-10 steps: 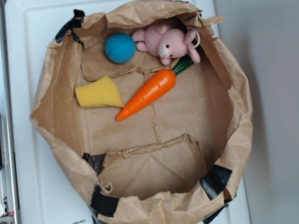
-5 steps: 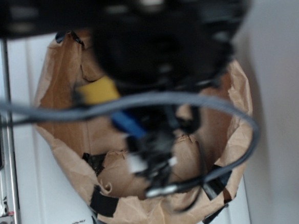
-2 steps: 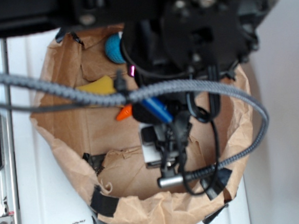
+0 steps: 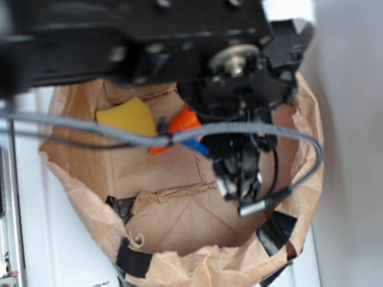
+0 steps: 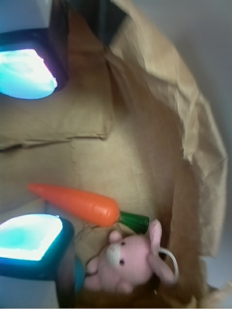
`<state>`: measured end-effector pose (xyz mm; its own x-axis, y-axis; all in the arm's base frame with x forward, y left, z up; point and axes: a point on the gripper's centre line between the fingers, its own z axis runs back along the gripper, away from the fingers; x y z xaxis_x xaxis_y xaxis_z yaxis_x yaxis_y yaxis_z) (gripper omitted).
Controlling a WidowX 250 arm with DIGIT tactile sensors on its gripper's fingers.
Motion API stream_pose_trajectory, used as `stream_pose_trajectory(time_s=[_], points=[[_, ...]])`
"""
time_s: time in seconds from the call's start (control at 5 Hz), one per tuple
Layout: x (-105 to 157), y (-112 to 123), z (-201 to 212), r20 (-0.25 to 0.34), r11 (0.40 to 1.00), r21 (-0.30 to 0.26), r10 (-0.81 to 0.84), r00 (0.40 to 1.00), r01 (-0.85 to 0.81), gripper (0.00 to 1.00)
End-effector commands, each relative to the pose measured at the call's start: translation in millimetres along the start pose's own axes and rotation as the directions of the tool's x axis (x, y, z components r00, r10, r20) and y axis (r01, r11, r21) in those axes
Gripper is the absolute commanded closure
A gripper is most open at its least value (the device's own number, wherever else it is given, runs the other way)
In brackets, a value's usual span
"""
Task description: Grab the carrot.
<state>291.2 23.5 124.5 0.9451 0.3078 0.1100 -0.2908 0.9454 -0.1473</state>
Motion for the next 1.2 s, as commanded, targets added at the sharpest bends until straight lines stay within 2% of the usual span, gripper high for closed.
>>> stream_pose_trajectory(time_s=[0.0, 0.2, 0.4, 0.6, 0.8, 1.0], points=[[22, 28, -56, 0.147, 0.992, 0.093, 0.069, 0.987, -0.083, 0.0], [21, 37, -83, 0.155, 0.988, 0.142, 0.037, 0.987, -0.059, 0.0], [21, 40, -93, 0.151, 0.985, 0.159, 0.037, 0.988, -0.061, 0.94], [19, 40, -91, 0.165, 0.986, 0.156, 0.039, 0.986, -0.065, 1.0], [17, 38, -82, 0.175, 0.989, 0.14, 0.027, 0.984, -0.052, 1.0], [12, 22, -33, 0.116, 0.997, 0.064, 0.035, 0.993, -0.043, 1.0]])
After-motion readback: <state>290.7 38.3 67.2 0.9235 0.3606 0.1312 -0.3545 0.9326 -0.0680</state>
